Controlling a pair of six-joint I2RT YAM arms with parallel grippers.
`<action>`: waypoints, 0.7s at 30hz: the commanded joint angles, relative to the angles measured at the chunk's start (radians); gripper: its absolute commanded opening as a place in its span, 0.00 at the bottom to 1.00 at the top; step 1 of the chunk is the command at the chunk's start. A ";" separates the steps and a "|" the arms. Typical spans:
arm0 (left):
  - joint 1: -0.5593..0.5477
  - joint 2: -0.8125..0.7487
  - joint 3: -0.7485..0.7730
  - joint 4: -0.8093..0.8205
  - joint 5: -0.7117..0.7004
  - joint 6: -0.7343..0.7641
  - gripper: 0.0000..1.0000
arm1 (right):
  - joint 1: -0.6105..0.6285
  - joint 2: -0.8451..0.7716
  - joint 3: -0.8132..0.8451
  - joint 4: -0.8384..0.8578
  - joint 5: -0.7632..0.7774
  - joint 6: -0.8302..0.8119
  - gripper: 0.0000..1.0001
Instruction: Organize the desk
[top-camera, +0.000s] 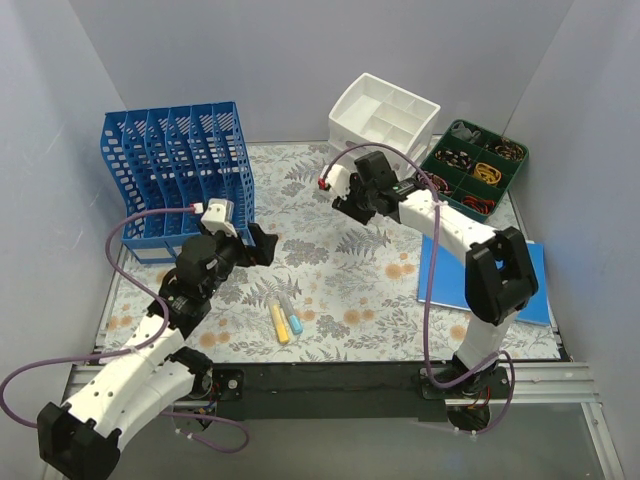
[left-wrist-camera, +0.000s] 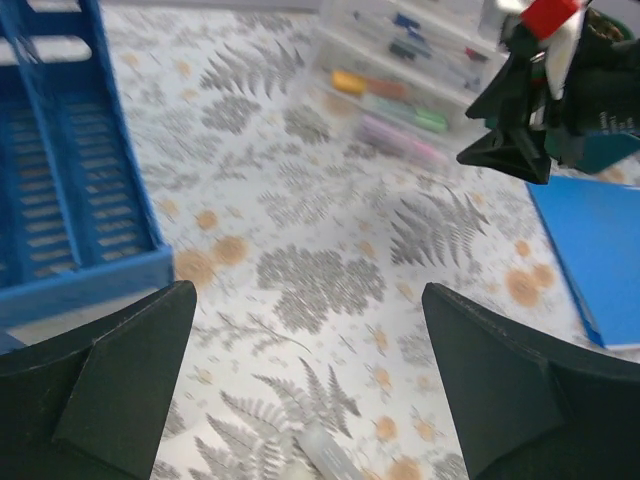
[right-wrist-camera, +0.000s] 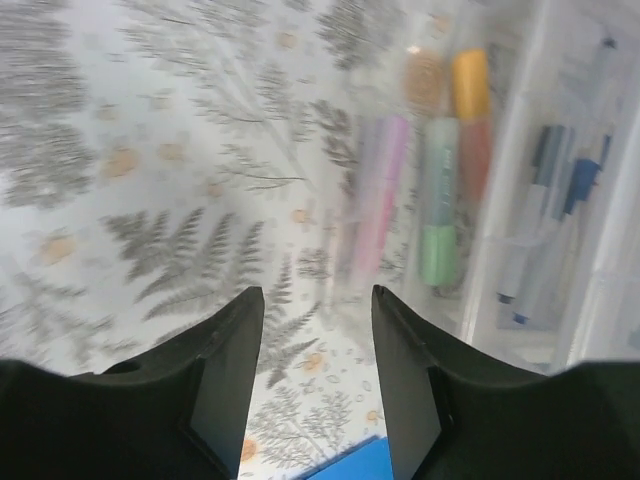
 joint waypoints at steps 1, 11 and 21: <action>0.005 -0.060 0.005 -0.126 0.153 -0.212 0.98 | 0.006 -0.138 -0.090 -0.078 -0.449 -0.049 0.56; 0.005 -0.367 -0.090 -0.272 0.225 -0.508 0.98 | 0.133 -0.147 -0.177 -0.085 -0.848 0.025 0.58; 0.005 -0.600 -0.133 -0.443 0.046 -0.660 0.98 | 0.457 -0.104 -0.327 0.259 -0.350 0.510 0.64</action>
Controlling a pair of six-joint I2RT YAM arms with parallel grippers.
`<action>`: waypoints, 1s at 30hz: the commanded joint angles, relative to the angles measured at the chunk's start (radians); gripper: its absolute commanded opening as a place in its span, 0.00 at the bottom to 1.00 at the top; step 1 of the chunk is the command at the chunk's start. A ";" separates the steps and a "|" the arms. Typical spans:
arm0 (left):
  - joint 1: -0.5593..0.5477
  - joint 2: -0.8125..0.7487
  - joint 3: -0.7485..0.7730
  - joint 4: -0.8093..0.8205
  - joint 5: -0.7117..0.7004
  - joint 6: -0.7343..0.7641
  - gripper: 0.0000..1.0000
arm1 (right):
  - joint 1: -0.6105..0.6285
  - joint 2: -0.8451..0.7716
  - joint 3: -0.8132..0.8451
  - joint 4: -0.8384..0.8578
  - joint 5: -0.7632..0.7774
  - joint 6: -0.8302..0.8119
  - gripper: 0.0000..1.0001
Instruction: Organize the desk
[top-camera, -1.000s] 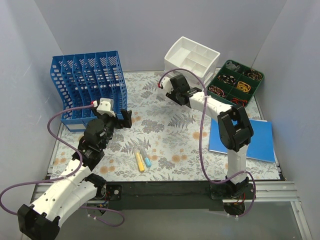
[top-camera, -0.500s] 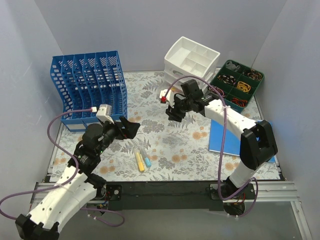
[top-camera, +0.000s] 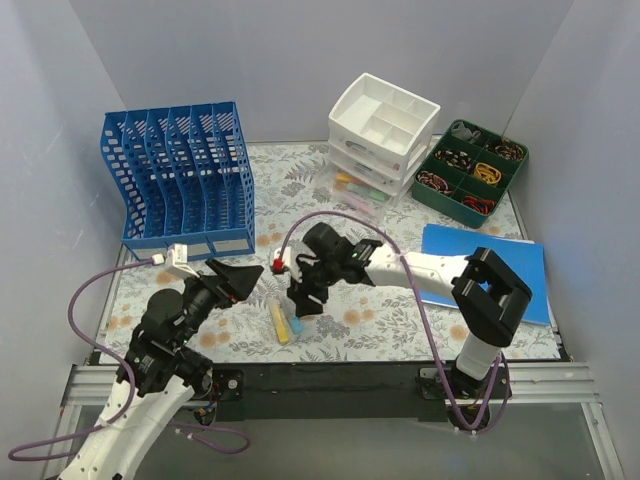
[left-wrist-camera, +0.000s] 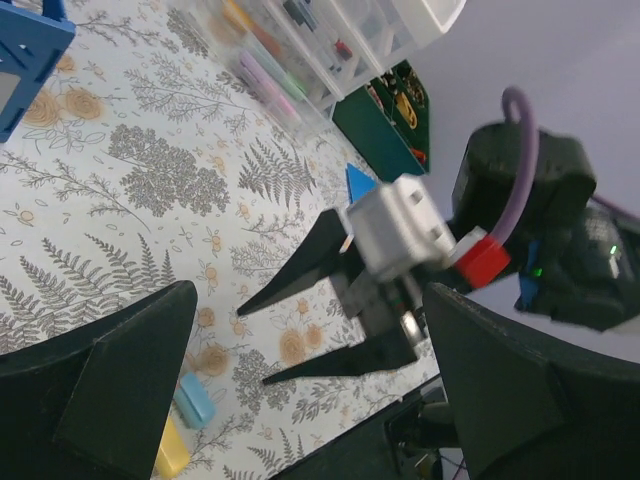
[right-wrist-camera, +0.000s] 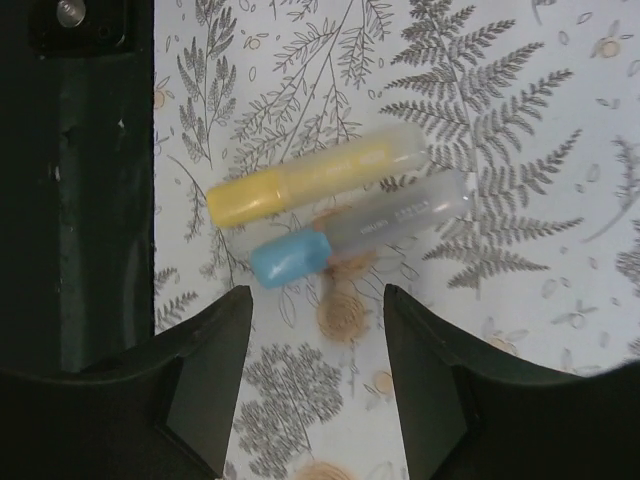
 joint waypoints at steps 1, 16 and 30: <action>0.005 -0.083 0.005 -0.108 -0.103 -0.086 0.98 | 0.144 0.052 -0.020 0.195 0.401 0.325 0.65; 0.005 -0.110 -0.004 -0.111 -0.114 -0.096 0.98 | 0.271 0.188 0.031 0.198 0.765 0.390 0.67; 0.005 0.052 0.005 -0.161 -0.123 -0.157 0.98 | 0.202 0.219 0.023 0.204 0.758 0.315 0.26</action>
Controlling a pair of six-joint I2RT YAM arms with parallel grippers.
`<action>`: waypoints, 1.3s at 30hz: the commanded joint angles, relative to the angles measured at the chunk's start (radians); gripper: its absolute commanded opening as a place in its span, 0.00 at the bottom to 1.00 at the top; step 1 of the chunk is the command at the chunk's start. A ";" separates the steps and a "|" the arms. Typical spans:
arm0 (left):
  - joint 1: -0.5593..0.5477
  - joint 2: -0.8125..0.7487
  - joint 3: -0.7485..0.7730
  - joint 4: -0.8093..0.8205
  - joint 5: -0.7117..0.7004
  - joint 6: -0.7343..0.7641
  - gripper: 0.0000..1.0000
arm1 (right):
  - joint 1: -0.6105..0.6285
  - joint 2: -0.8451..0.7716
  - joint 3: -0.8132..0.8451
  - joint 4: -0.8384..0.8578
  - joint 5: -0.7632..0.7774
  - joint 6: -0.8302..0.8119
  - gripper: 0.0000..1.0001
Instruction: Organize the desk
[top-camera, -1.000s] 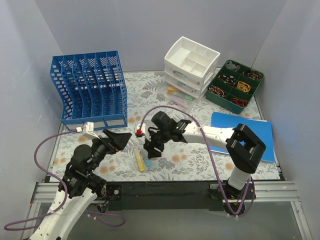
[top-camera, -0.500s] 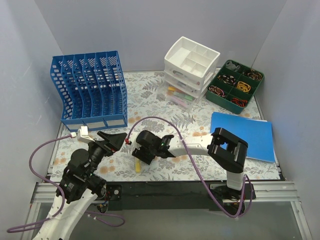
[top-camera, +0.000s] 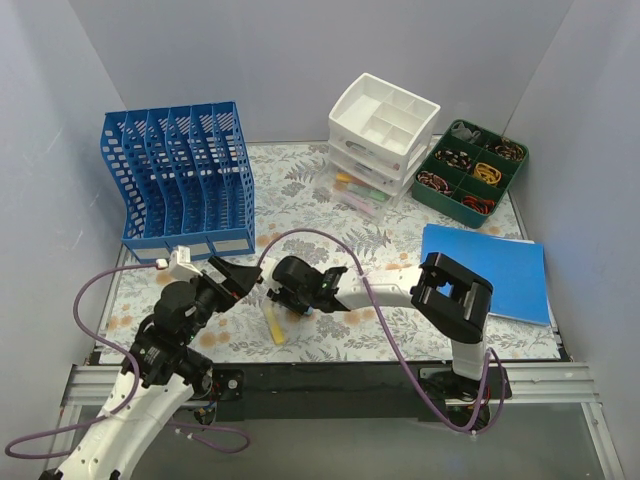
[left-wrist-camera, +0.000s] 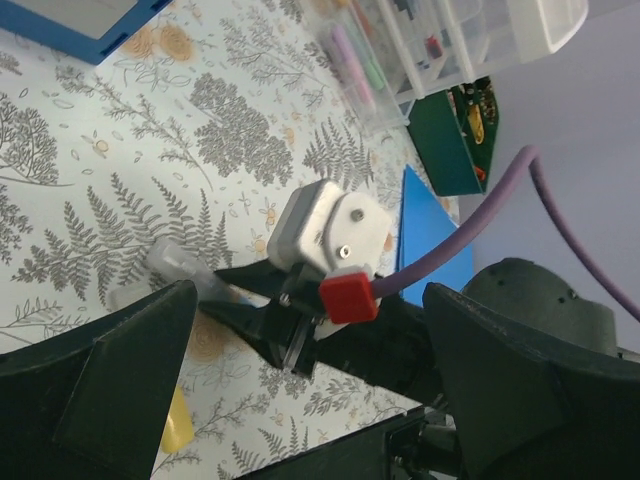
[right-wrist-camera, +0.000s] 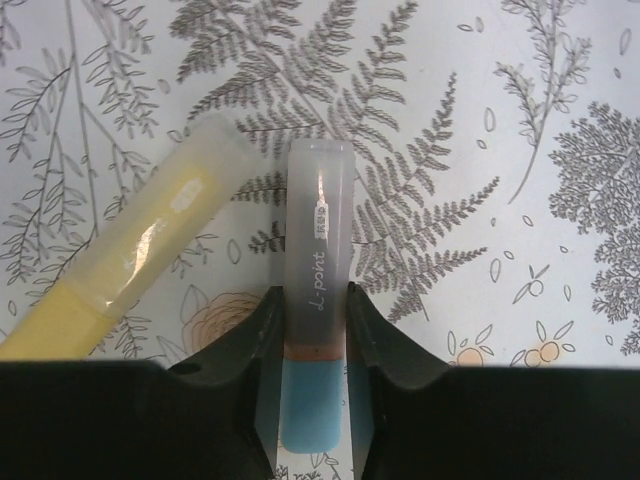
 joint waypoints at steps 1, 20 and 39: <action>0.005 0.020 0.008 -0.036 -0.019 -0.020 0.98 | -0.072 0.026 0.013 0.001 0.030 -0.034 0.20; 0.005 0.291 -0.009 -0.021 -0.004 -0.065 0.96 | -0.532 -0.246 0.037 0.007 -0.076 -0.165 0.01; 0.001 0.555 0.033 -0.072 -0.006 -0.085 0.87 | -0.676 0.013 0.355 -0.076 -0.174 -0.669 0.01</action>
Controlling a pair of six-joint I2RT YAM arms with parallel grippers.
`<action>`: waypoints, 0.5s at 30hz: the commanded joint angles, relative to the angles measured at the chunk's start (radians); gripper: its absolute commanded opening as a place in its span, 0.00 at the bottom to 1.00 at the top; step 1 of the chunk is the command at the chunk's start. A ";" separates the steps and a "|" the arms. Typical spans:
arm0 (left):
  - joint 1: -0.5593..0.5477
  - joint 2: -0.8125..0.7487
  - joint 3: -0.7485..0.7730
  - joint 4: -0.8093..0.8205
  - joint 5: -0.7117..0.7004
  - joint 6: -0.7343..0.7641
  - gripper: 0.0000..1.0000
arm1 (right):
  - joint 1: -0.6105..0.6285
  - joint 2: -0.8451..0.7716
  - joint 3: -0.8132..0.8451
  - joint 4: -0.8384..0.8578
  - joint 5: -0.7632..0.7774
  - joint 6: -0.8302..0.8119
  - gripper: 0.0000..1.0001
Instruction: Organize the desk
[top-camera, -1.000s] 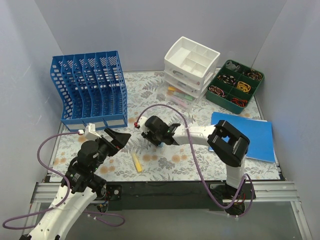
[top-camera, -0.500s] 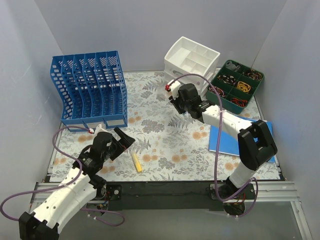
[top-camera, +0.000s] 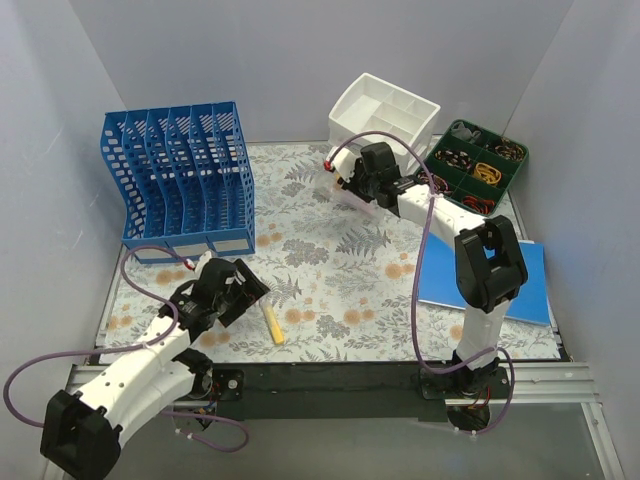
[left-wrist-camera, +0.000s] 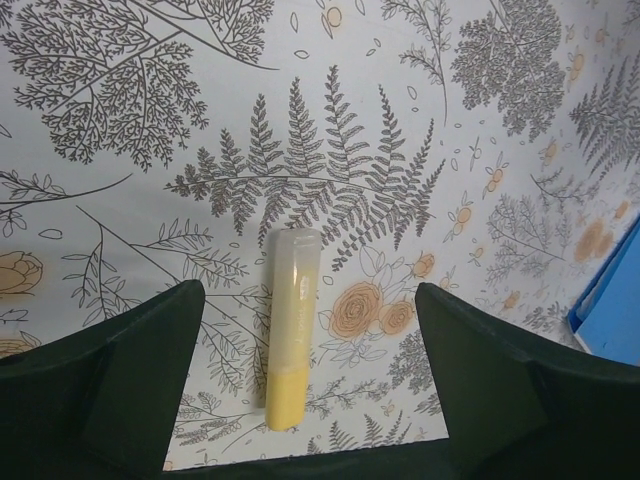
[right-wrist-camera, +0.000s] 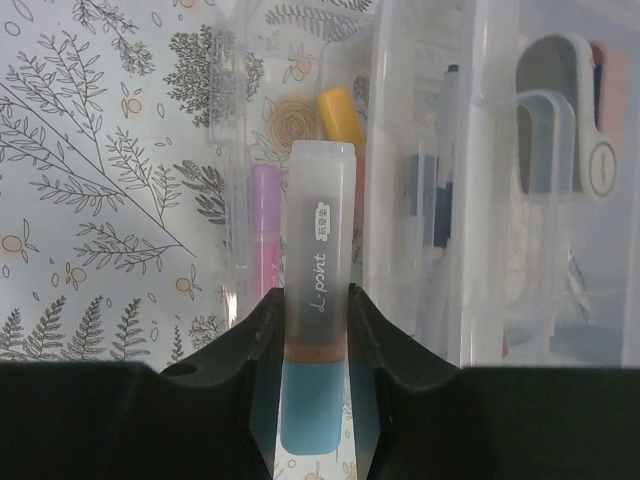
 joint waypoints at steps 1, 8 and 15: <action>-0.002 0.046 0.038 -0.001 0.024 0.013 0.87 | 0.000 0.047 0.093 -0.028 -0.069 -0.090 0.01; -0.025 0.118 0.041 0.016 0.037 0.027 0.86 | -0.010 0.123 0.166 -0.028 -0.017 -0.088 0.25; -0.054 0.193 0.036 0.042 0.020 0.022 0.84 | -0.023 0.142 0.180 -0.031 -0.002 -0.073 0.47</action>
